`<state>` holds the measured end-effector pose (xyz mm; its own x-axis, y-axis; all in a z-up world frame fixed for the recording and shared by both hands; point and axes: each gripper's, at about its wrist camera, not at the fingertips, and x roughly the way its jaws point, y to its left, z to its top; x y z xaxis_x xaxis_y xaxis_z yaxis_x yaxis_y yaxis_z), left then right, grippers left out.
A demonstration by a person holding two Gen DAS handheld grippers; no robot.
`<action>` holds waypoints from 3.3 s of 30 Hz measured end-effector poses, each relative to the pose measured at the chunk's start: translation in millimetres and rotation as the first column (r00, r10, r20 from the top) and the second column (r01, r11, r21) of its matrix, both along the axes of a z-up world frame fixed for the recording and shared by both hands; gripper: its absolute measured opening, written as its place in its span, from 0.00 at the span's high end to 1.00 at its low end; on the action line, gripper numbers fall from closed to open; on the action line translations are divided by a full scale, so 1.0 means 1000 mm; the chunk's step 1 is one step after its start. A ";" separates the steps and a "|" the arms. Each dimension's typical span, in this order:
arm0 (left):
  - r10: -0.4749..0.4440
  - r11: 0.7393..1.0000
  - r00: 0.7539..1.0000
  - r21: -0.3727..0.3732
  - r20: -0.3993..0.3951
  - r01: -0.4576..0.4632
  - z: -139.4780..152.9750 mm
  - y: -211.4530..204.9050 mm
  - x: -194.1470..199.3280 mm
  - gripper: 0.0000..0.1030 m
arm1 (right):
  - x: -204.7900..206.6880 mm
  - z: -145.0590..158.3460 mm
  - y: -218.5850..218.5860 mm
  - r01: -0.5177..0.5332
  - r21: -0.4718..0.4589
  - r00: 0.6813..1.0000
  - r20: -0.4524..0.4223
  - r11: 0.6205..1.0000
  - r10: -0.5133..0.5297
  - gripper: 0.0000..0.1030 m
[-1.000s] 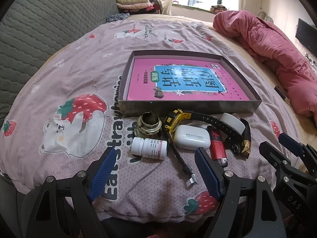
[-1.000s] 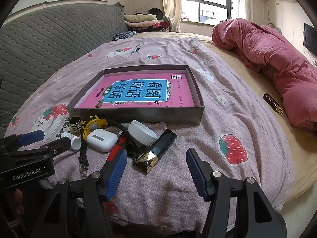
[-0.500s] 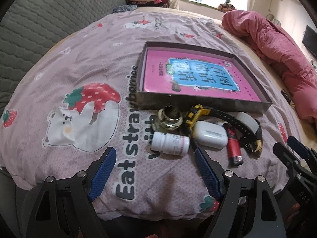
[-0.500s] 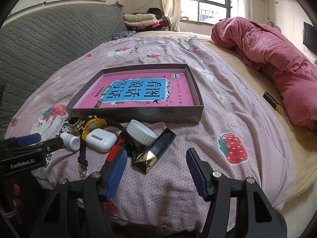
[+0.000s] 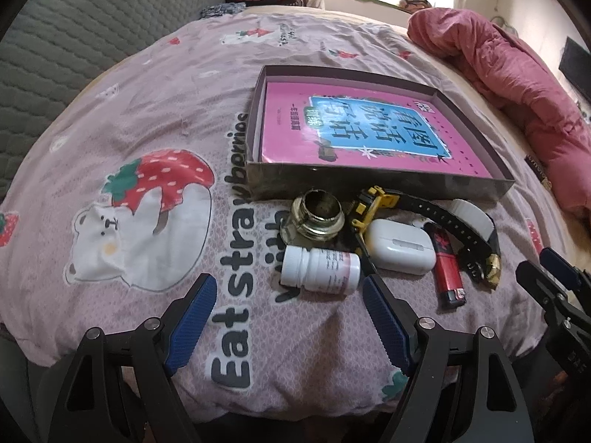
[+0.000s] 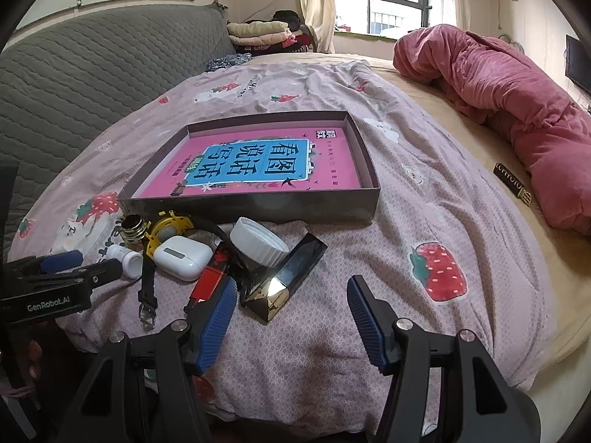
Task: Organize rigid objects
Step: 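Grasp the white pill bottle with the left tool while the right tool grasps the black lipstick, then carry the pill bottle and lipstick into the tray onto the book with both tools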
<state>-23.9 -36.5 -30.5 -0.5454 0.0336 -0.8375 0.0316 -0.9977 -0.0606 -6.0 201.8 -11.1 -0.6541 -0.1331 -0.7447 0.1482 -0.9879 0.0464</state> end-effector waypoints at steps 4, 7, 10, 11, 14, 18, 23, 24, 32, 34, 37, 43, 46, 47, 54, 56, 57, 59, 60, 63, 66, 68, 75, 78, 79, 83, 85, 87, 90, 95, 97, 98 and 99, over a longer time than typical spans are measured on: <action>-0.008 1.000 1.000 -0.007 0.010 0.008 -0.005 0.002 -0.005 0.20 | -0.004 -0.005 0.003 0.011 -0.008 1.000 0.016 1.000 -0.011 0.40; -0.011 1.000 1.000 0.000 0.024 0.011 -0.010 0.002 -0.008 0.20 | -0.008 -0.007 0.006 0.025 -0.016 0.999 0.023 1.000 -0.025 0.40; -0.015 1.000 0.999 -0.010 0.029 0.016 -0.013 0.004 -0.012 0.20 | -0.011 -0.011 0.007 0.031 -0.021 0.999 0.035 0.999 -0.031 0.40; -0.018 1.000 0.999 -0.012 0.031 0.018 -0.014 0.005 -0.012 0.20 | -0.012 -0.013 0.007 0.033 -0.023 0.999 0.041 0.999 -0.032 0.40; -0.017 1.000 0.999 -0.014 0.043 0.017 -0.019 0.006 -0.015 0.20 | -0.017 -0.018 0.005 0.042 -0.029 0.997 0.059 0.999 -0.040 0.40; -0.011 1.000 0.999 -0.013 0.047 0.012 -0.022 0.006 -0.017 0.20 | -0.026 -0.024 0.003 0.067 -0.036 0.995 0.077 0.997 -0.064 0.40; -0.017 1.000 0.999 -0.020 0.051 0.018 -0.024 0.009 -0.019 0.20 | -0.034 -0.034 0.001 0.075 -0.026 0.991 0.113 0.997 -0.071 0.40; -0.016 1.000 0.999 -0.020 0.051 0.017 -0.024 0.008 -0.019 0.20 | -0.035 -0.034 0.000 0.074 -0.016 0.991 0.114 0.997 -0.072 0.40; -0.007 0.999 0.999 -0.035 0.048 0.009 -0.026 0.007 -0.021 0.21 | -0.042 -0.034 0.009 0.120 0.009 0.981 0.152 0.993 -0.120 0.40; -0.001 0.999 0.999 -0.053 0.045 0.004 -0.026 0.008 -0.022 0.25 | -0.049 -0.040 0.009 0.137 -0.008 0.973 0.189 0.990 -0.133 0.41; 0.001 0.998 0.999 -0.056 0.037 0.001 -0.026 0.008 -0.022 0.30 | -0.056 -0.047 0.005 0.146 0.010 0.970 0.193 0.989 -0.145 0.47; 0.007 0.999 1.000 -0.043 0.018 -0.006 -0.025 0.006 -0.024 0.50 | -0.057 -0.048 0.005 0.115 0.028 0.982 0.147 0.993 -0.118 0.74; 0.002 1.000 1.000 -0.026 0.017 -0.001 -0.025 0.005 -0.026 0.52 | -0.056 -0.046 0.007 0.095 0.021 0.987 0.128 0.995 -0.097 0.78; 0.003 1.000 1.000 -0.020 0.017 -0.002 -0.025 0.004 -0.026 0.53 | -0.055 -0.045 0.008 0.090 0.014 0.988 0.123 0.996 -0.091 0.78; 0.064 0.996 0.998 0.064 -0.010 -0.063 -0.016 -0.021 -0.022 0.53 | -0.051 -0.036 0.016 0.088 -0.007 0.991 0.104 0.996 -0.087 0.78; 0.081 0.994 0.996 0.079 -0.034 -0.079 -0.009 -0.026 -0.018 0.53 | -0.050 -0.033 0.018 0.089 -0.015 0.992 0.095 0.996 -0.087 0.78; 0.085 0.993 0.995 0.081 -0.046 -0.082 -0.006 -0.027 -0.016 0.53 | -0.048 -0.032 0.019 0.088 -0.017 0.992 0.088 0.996 -0.086 0.78; 0.084 0.994 0.994 0.076 -0.072 -0.079 0.000 -0.026 -0.013 0.53 | -0.045 -0.026 0.020 0.084 -0.023 0.994 0.067 0.996 -0.083 0.78; 0.081 0.994 0.993 0.073 -0.088 -0.075 0.003 -0.025 -0.012 0.53 | -0.044 -0.024 0.020 0.081 -0.028 0.995 0.056 0.996 -0.079 0.78; 0.063 0.997 0.989 0.044 -0.137 -0.058 0.013 -0.020 -0.008 0.53 | -0.040 -0.015 0.019 0.065 -0.037 0.998 0.020 0.997 -0.065 0.78; 0.055 0.998 0.984 0.032 -0.167 -0.050 0.022 -0.015 -0.007 0.53 | -0.038 -0.009 0.017 0.053 -0.057 0.999 -0.002 0.997 -0.054 0.78; 0.051 0.998 0.982 0.036 -0.179 -0.045 0.025 -0.013 -0.007 0.53 | -0.036 -0.005 0.014 0.042 -0.051 0.999 -0.027 0.998 -0.044 0.78; 0.057 0.998 0.978 0.053 -0.201 -0.047 0.029 -0.014 -0.014 0.53 | -0.040 0.000 0.005 0.023 -0.042 0.997 -0.066 0.999 -0.026 0.78; 0.059 0.997 0.977 0.051 -0.204 -0.050 0.028 -0.014 -0.021 0.53 | -0.041 0.001 0.002 0.017 -0.031 0.997 -0.078 0.999 -0.020 0.78; 0.063 0.997 0.976 0.056 -0.209 -0.052 0.029 -0.015 -0.024 0.53 | -0.042 0.001 0.001 0.016 -0.025 0.996 -0.083 1.000 -0.018 0.78; 0.063 0.997 0.973 0.058 -0.223 -0.051 0.030 -0.014 -0.033 0.53 | -0.045 0.004 0.000 0.014 -0.018 0.994 -0.105 1.000 -0.016 0.78; 0.061 0.997 0.973 0.061 -0.224 -0.048 0.030 -0.012 -0.038 0.53 | -0.049 0.005 0.001 0.018 -0.019 0.994 -0.107 1.000 -0.020 0.78; 0.062 0.997 0.972 0.067 -0.226 -0.048 0.029 -0.010 -0.042 0.53 | -0.051 0.006 0.001 0.025 -0.015 0.993 -0.114 1.000 -0.027 0.78; 0.057 0.997 0.971 0.072 -0.231 -0.041 0.028 -0.006 -0.052 0.53 | -0.053 0.008 0.001 0.026 0.003 0.992 -0.124 1.000 -0.025 0.78; 0.053 0.998 0.964 0.058 -0.260 -0.039 0.032 -0.002 -0.071 0.53 | -0.059 0.012 0.001 0.031 0.015 0.990 -0.139 0.999 -0.028 0.78; 0.051 0.998 0.962 0.049 -0.268 -0.039 0.032 0.000 -0.079 0.53 | -0.062 0.013 0.001 0.040 0.023 0.989 -0.147 0.999 -0.036 0.78; 0.050 0.998 0.962 0.046 -0.269 -0.039 0.031 0.001 -0.082 0.53 | -0.065 0.014 0.001 0.043 0.028 0.988 -0.150 0.999 -0.039 0.78; 0.051 0.998 0.962 0.043 -0.269 -0.041 0.030 0.001 -0.085 0.53 | -0.066 0.014 0.002 0.047 0.029 0.988 -0.150 0.998 -0.042 0.78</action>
<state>-109.3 -35.2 -0.1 -0.7529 0.0312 -0.6574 0.0544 -0.9925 -0.1093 -72.3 203.5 3.2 -0.7633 -0.0787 -0.6413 0.1068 -0.9943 -0.0051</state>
